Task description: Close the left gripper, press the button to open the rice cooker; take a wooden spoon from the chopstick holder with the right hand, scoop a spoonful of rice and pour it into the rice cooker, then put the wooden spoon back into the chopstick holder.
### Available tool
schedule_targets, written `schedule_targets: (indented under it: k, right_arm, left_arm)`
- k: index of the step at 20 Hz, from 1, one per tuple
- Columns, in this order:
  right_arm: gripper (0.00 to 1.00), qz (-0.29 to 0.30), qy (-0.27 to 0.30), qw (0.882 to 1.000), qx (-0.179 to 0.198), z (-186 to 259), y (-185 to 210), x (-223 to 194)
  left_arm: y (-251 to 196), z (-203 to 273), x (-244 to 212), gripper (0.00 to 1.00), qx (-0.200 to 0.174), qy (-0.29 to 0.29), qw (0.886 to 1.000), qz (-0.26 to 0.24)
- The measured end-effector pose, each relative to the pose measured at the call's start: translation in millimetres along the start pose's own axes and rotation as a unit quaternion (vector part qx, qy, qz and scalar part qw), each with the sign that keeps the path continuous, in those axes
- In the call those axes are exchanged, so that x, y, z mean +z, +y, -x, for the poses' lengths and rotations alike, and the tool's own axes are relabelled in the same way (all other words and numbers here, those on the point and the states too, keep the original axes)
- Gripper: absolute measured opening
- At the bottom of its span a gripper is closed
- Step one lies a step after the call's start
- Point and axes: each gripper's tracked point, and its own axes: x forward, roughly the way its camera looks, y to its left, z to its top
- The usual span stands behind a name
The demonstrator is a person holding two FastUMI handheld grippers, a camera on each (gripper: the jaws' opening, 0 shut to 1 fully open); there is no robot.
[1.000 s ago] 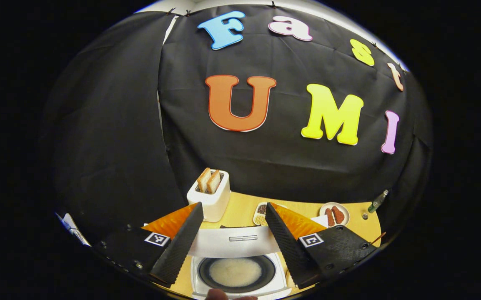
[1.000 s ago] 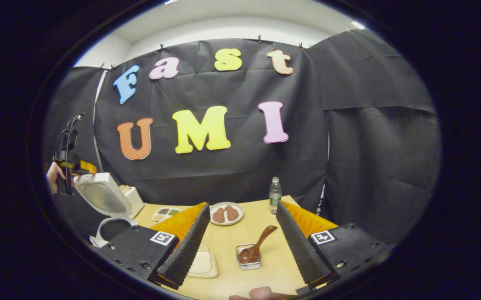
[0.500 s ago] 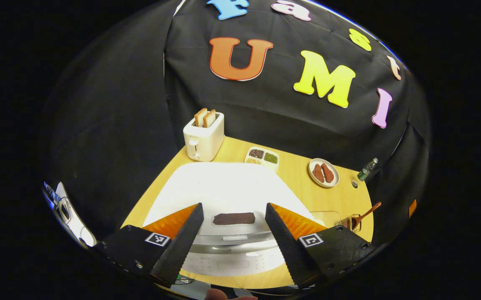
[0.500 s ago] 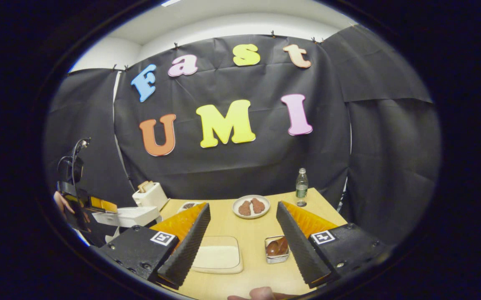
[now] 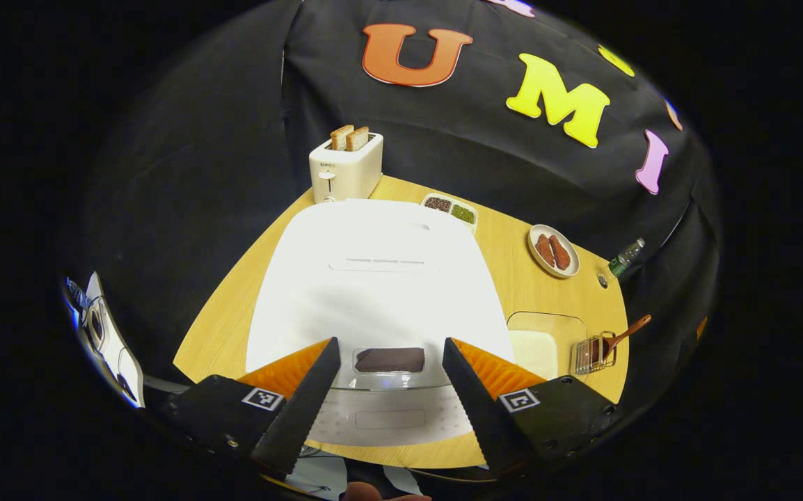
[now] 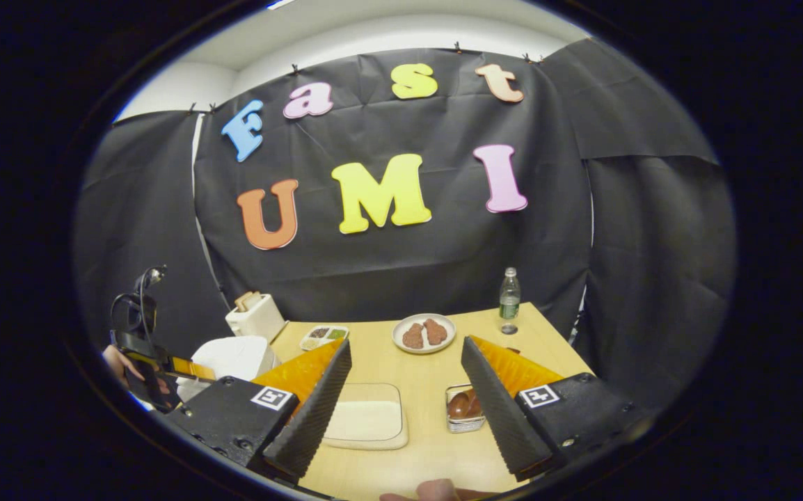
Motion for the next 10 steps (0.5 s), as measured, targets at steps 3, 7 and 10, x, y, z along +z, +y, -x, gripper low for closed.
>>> schedule_targets:
  k: [3,7,10]
  right_arm:
    - [0.99,-0.004,0.004,1.0,0.005,-5.2,0.6,-2.7]
    - [1.0,-0.013,0.009,1.0,0.017,-13.3,3.2,-5.9]
    - [1.0,-0.02,0.016,0.999,0.034,-20.0,7.1,-11.0]
  left_arm:
    - [2.2,-5.1,-10.8,0.98,0.016,0.006,1.0,-0.017]
    - [3.5,-4.8,-18.0,0.98,0.033,0.004,0.999,-0.042]
    - [3.8,-8.6,-18.6,0.99,0.036,0.002,0.998,-0.052]
